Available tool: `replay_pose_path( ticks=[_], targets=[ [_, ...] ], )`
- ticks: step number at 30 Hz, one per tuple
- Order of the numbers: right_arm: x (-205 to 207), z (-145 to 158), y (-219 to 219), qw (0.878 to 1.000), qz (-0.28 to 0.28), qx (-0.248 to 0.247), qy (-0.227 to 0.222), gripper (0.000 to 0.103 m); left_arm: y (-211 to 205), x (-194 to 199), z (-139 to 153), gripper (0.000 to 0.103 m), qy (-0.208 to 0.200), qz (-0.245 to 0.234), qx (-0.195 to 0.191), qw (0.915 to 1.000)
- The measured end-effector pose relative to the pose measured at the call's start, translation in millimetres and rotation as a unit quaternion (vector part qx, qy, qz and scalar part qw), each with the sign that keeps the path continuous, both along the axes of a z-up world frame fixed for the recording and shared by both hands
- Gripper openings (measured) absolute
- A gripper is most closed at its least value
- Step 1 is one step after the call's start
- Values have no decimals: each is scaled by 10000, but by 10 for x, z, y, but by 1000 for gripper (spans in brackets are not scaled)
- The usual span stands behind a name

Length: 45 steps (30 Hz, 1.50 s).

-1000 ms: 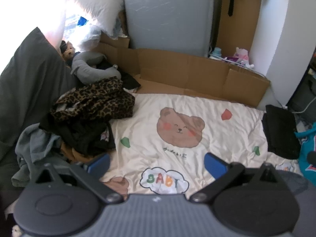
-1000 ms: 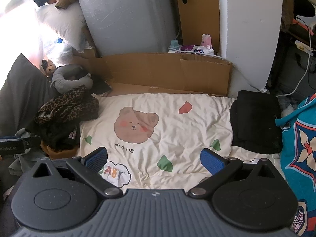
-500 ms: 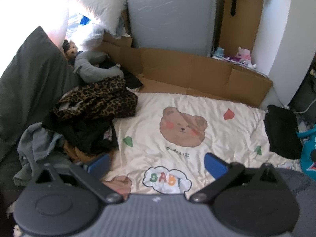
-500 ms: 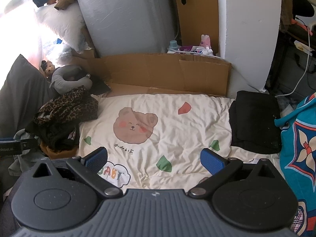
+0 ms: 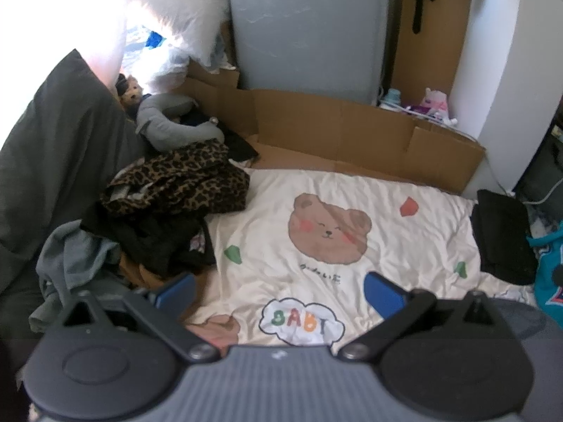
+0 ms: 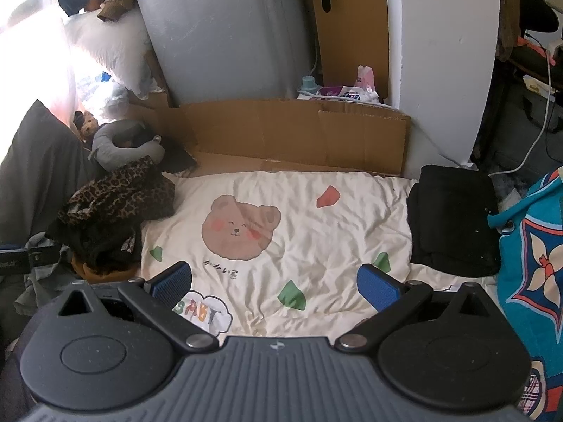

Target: Fold clothes

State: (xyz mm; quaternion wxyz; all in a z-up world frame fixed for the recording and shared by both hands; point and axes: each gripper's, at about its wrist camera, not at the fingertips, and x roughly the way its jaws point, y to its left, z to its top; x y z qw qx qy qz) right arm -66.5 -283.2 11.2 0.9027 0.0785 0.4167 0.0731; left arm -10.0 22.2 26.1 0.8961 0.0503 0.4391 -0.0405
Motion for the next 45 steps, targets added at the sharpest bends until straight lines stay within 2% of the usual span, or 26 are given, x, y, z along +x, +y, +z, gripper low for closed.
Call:
replay_pose_path(
  ticks=[10, 16, 21, 27, 33, 39, 41, 45],
  targets=[
    [-18, 24, -8, 10000, -28, 60, -66, 102, 201, 3, 86, 102, 1, 87, -62, 9999],
    [25, 60, 3, 9997, 100, 172, -158, 102, 351, 138, 77, 101, -14, 142, -81, 9999],
    [42, 188, 155, 9974, 425, 191, -550, 102, 489, 295, 46, 101, -73, 166, -91, 9998],
    [156, 230, 310, 9952, 490, 207, -823, 102, 768, 521, -38, 100, -163, 260, -171, 9994],
    [342, 85, 315, 9950, 440, 604, -656, 102, 1089, 805, -228, 96, -150, 340, -143, 9992],
    [504, -45, 337, 9953, 256, 578, -731, 102, 1310, 1072, -446, 93, -95, 451, -54, 9989],
    [566, -109, 355, 9953, 254, 579, -733, 96, 1358, 1158, -507, 93, -77, 473, -24, 9988],
    [689, -267, 409, 9945, 349, 654, -738, 94, 1425, 1332, -647, 93, -111, 462, 43, 9989]
  ],
)
